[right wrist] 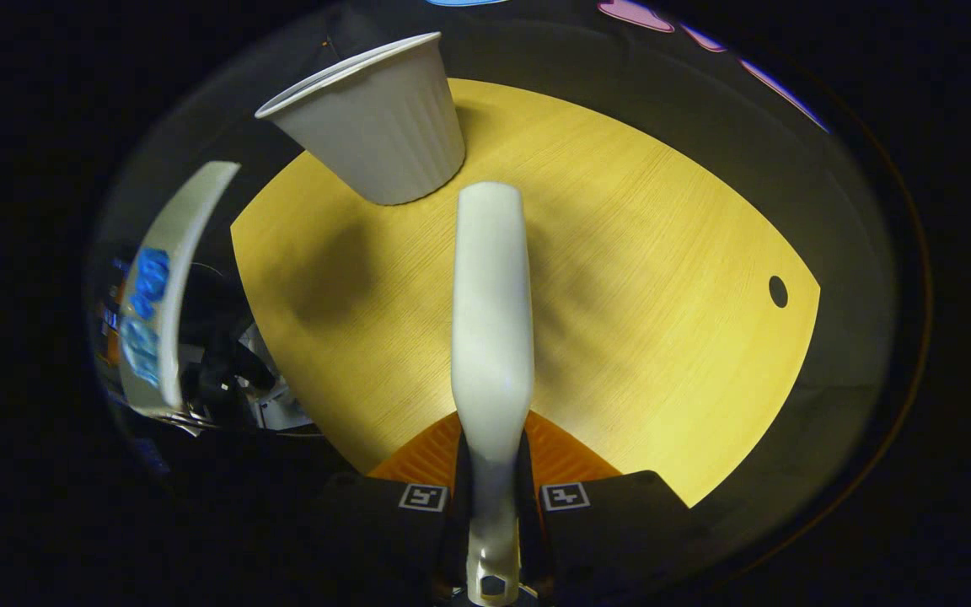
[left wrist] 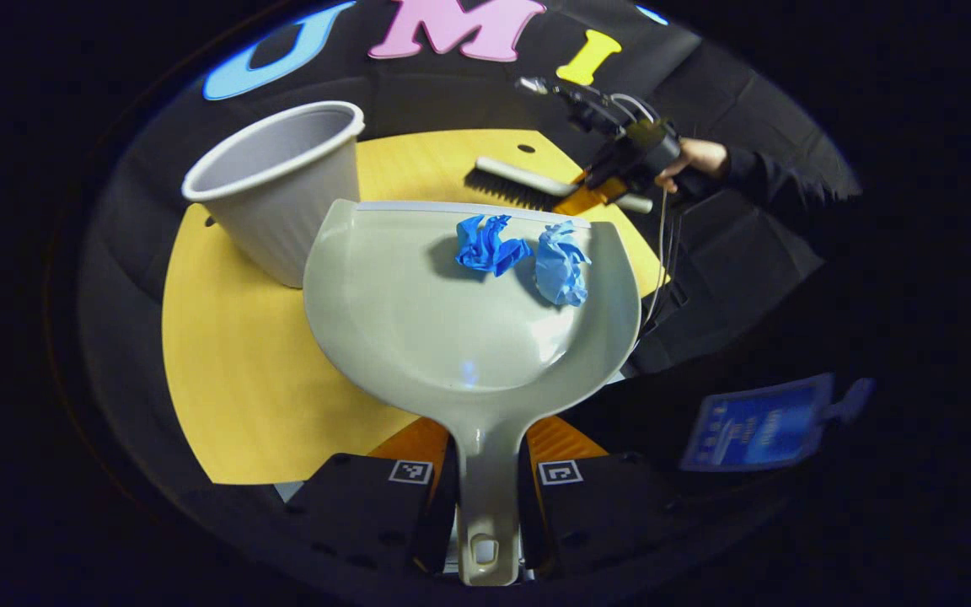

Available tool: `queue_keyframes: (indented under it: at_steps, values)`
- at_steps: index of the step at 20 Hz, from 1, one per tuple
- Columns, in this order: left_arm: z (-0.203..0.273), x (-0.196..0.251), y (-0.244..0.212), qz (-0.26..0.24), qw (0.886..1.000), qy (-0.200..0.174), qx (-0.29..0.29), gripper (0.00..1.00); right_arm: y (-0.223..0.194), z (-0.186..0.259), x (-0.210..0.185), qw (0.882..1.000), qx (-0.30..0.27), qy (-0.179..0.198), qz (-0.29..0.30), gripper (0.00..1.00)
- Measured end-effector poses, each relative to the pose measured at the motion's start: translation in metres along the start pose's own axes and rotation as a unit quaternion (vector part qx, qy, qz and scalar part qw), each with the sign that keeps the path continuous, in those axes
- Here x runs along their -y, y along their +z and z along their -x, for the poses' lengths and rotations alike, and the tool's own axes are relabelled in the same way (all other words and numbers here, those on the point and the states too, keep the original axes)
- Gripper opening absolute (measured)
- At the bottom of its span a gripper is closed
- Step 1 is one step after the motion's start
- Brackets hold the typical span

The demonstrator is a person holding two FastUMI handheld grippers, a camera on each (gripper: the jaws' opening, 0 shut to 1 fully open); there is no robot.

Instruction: Pick up the small broom and dustpan from the desktop, sweep the trash into the dustpan with the broom, and then empty the trash into the garbage bin.

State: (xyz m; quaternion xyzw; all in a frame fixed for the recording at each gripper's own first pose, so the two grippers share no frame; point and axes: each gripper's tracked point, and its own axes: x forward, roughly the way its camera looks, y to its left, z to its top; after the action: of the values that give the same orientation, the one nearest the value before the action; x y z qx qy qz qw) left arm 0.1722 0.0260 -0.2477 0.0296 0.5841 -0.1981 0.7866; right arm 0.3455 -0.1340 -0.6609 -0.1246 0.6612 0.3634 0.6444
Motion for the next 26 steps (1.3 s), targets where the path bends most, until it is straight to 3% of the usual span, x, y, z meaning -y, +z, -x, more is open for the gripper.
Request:
queue_keyframes:
  at_steps: [4, 8, 9, 11, 12, 14, 16, 19, 22, 24, 26]
  values:
    - [0.041, -0.028, 0.032, 0.029, 0.998, 0.055, 0.031, 0.30, 0.005, -0.050, 0.087, 1.000, -0.002, -0.002, -0.007, 0.26]
    - [0.067, -0.094, 0.081, 0.037, 0.991, 0.125, 0.034, 0.29, -0.004, -0.041, 0.207, 1.000, 0.003, 0.000, -0.027, 0.26]
    - [0.071, -0.118, 0.098, 0.028, 0.988, 0.148, 0.023, 0.29, -0.036, -0.006, 0.198, 0.999, 0.007, 0.001, -0.034, 0.27]
    - [0.063, -0.161, 0.124, 0.004, 0.981, 0.195, -0.015, 0.29, -0.048, 0.029, 0.183, 0.999, 0.013, 0.007, -0.052, 0.27]
    - [0.056, -0.179, 0.138, -0.015, 0.975, 0.216, -0.042, 0.29, -0.054, 0.023, 0.201, 0.998, 0.013, 0.008, -0.057, 0.27]
    - [0.053, -0.207, 0.154, -0.068, 0.959, 0.256, -0.102, 0.29, -0.063, 0.020, 0.182, 0.998, 0.015, 0.008, -0.061, 0.27]
    - [0.054, -0.203, 0.161, -0.131, 0.937, 0.287, -0.153, 0.29, -0.060, 0.021, 0.181, 0.997, 0.017, 0.017, -0.072, 0.27]
    - [0.066, -0.205, 0.162, -0.234, 0.886, 0.331, -0.227, 0.29, -0.057, 0.026, 0.201, 0.996, 0.020, 0.029, -0.084, 0.27]
    - [0.069, -0.217, 0.147, -0.288, 0.838, 0.385, -0.257, 0.29, -0.056, 0.033, 0.200, 0.995, 0.029, 0.035, -0.092, 0.27]
    - [0.071, -0.223, 0.141, -0.296, 0.832, 0.390, -0.260, 0.29, -0.059, 0.034, 0.200, 0.994, 0.033, 0.033, -0.097, 0.26]
    - [0.069, -0.224, 0.141, -0.276, 0.847, 0.387, -0.238, 0.29, -0.059, 0.030, 0.192, 0.993, 0.035, 0.029, -0.105, 0.27]
